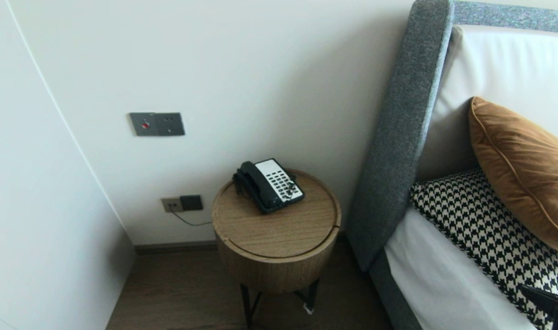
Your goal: Open the nightstand drawer
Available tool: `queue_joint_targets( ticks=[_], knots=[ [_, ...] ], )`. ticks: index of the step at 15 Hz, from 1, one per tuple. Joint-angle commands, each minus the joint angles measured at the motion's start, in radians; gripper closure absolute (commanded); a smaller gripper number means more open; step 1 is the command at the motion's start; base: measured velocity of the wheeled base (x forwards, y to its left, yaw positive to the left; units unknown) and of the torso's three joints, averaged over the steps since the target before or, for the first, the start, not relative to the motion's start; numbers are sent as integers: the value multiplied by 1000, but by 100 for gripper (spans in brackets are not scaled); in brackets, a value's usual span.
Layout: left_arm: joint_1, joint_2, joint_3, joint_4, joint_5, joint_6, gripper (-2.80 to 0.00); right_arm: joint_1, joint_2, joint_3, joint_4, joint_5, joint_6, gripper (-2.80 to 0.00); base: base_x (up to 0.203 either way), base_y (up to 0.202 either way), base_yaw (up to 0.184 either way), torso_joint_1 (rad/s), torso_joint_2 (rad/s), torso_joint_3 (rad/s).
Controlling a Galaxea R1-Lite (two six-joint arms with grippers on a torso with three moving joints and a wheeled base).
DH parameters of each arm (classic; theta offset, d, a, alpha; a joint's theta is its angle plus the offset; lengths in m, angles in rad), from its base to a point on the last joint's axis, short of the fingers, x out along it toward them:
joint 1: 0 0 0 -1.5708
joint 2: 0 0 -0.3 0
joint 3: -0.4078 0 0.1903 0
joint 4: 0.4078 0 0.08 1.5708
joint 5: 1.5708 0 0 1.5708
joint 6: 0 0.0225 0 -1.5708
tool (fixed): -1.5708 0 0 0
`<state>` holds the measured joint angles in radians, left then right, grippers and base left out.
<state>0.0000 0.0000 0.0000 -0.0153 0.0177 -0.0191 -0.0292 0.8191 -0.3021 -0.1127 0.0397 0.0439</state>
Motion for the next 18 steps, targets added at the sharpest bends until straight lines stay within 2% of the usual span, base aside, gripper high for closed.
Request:
queue_joint_targets(
  ticks=[1, 6, 10, 12, 16, 18],
  knots=[
    [2, -2, 0, -1, 1, -1, 0, -6, -125, 8, 38, -2, -11, 0, 0, 0, 0, 0, 0, 0],
    [0, -2, 0, 0, 1, -1, 0, -16, -285, 60, 106, -1, -27, 0, 0, 0, 0, 0, 0, 0],
    [0, -2, 0, 0, 1, -1, 0, -15, -395, 163, 122, -1, -72, 0, 0, 0, 0, 0, 0, 0],
    [0, -2, 0, 0, 1, -1, 0, -12, -442, 188, 146, 7, -91, 0, 0, 0, 0, 0, 0, 0],
    [0, -2, 0, 0, 1, -1, 0, -14, -576, 240, 194, 10, -179, 0, 0, 0, 0, 0, 0, 0],
    [0, -2, 0, 0, 1, -1, 0, -11, -600, 242, 197, 8, -182, 0, 0, 0, 0, 0, 0, 0]
  ],
)
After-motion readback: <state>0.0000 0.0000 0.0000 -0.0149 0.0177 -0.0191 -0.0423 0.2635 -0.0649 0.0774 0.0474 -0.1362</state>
